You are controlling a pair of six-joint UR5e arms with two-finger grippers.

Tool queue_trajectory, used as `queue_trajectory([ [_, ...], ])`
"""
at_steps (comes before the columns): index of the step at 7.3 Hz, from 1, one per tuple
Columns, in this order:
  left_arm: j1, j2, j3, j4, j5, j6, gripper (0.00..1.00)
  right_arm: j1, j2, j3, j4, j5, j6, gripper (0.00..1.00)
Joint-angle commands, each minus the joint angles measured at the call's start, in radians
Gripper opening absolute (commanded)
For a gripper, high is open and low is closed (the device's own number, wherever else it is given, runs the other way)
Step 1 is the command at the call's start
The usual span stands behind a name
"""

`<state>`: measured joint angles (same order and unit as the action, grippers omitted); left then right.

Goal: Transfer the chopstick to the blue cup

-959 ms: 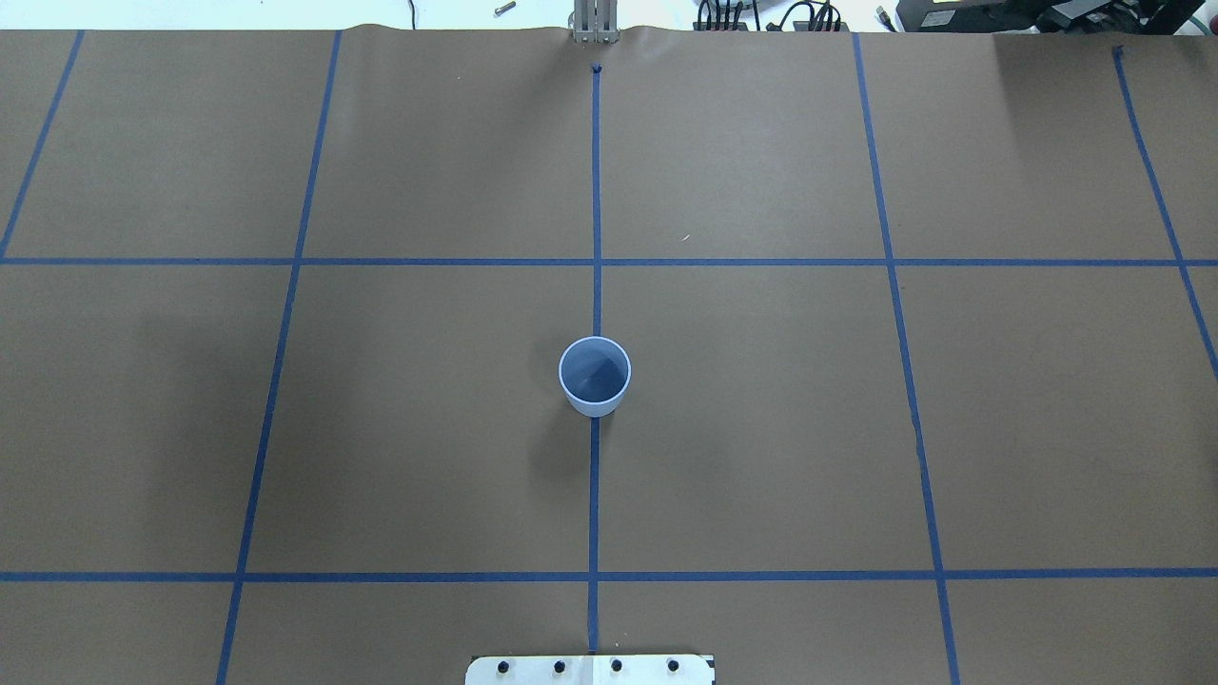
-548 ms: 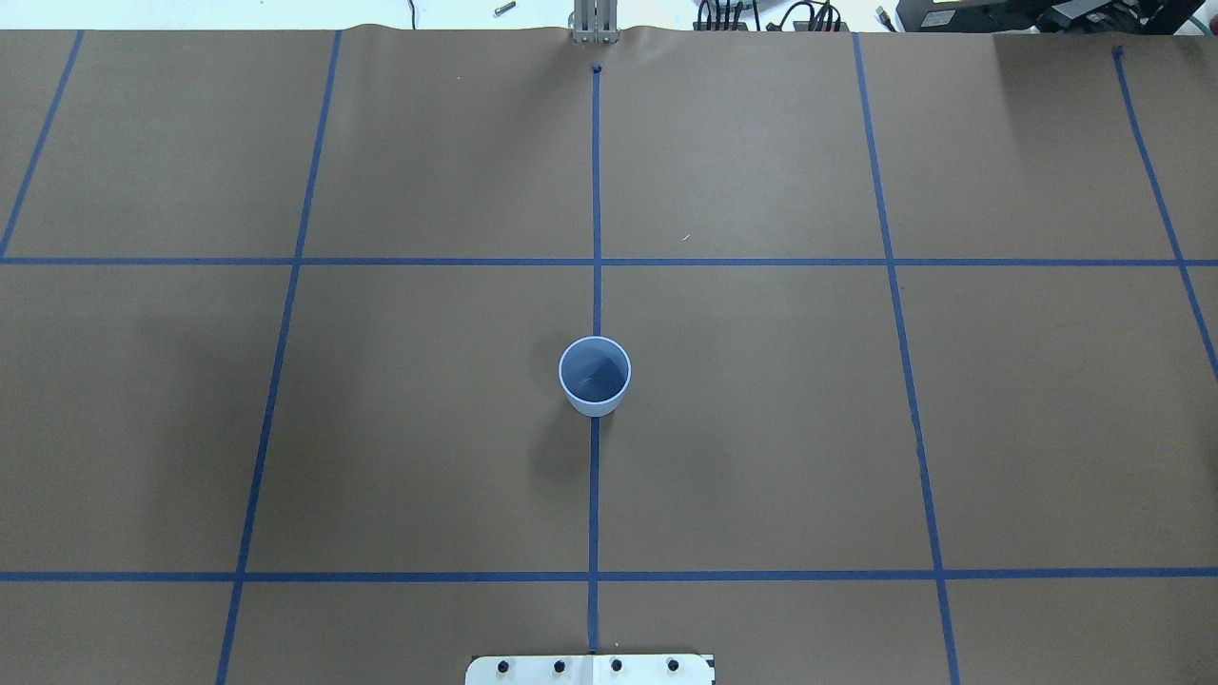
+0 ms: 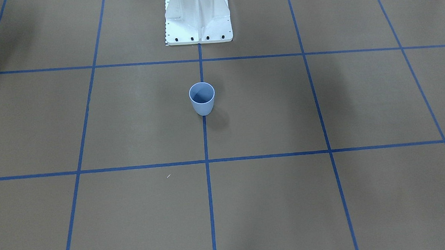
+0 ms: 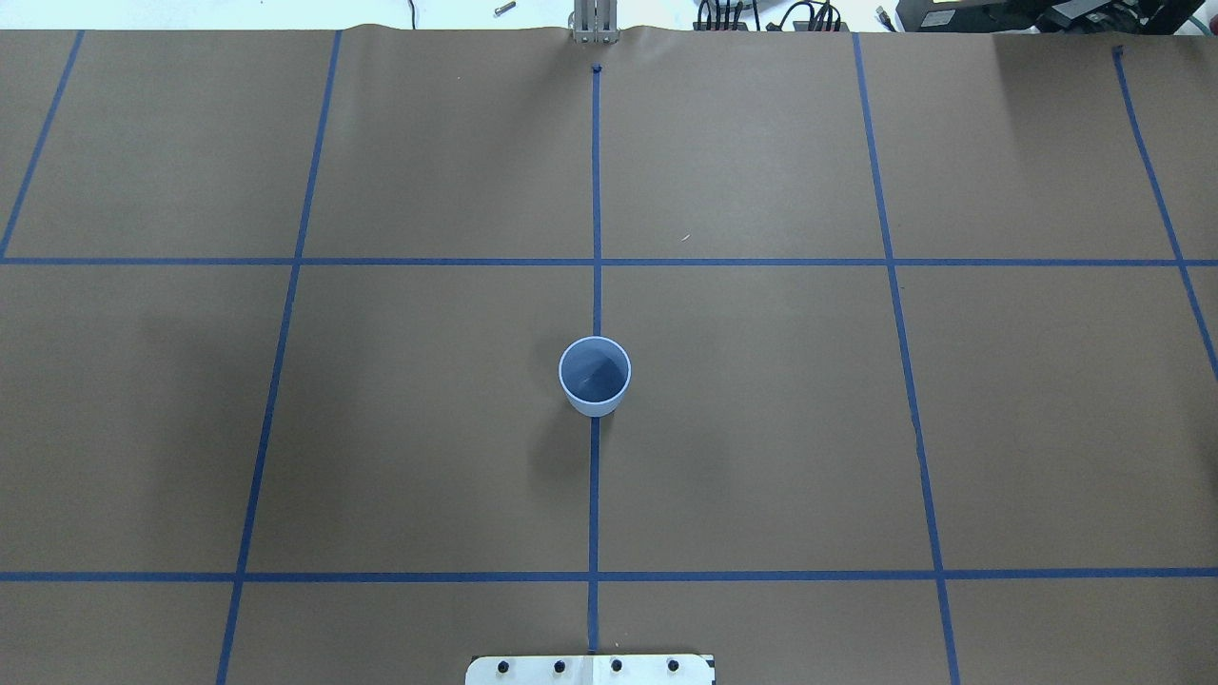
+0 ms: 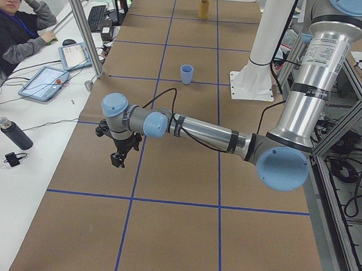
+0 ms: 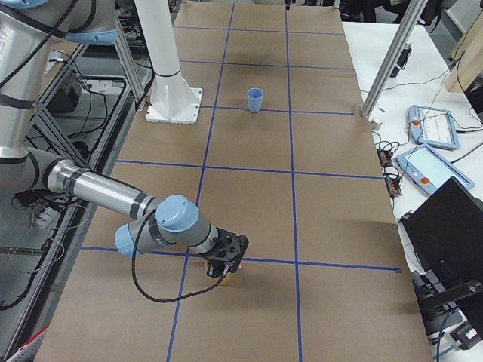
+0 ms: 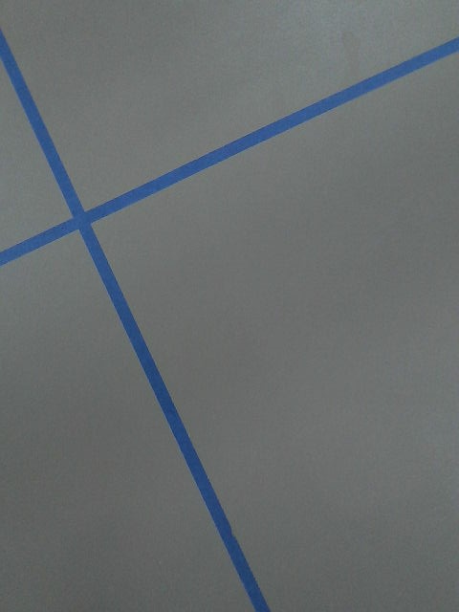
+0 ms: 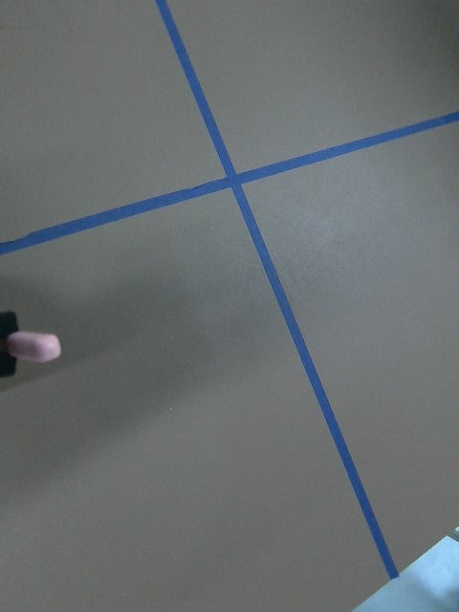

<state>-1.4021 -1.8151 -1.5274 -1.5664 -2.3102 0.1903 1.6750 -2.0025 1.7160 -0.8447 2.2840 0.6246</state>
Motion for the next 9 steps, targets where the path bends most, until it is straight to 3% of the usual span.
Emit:
queue_trajectory([
  [1, 0.000, -0.001, 0.000, 0.000, -0.002, -0.002, 0.99, 0.026, -0.001, 0.036, -0.005, 0.014, -0.003, 0.00],
  [5, 0.000, -0.001, -0.002, 0.000, -0.002, -0.002, 0.99, 0.107, 0.025, 0.071, -0.017, 0.080, -0.097, 0.00],
  [6, 0.000, -0.001, 0.000, 0.000, -0.002, -0.002, 0.99, 0.144, 0.030, 0.082, -0.078, 0.103, -0.188, 0.00],
  [9, 0.002, -0.001, -0.003, 0.000, -0.002, -0.027, 0.99, 0.290, 0.158, 0.201, -0.568, 0.132, -0.591, 0.00],
])
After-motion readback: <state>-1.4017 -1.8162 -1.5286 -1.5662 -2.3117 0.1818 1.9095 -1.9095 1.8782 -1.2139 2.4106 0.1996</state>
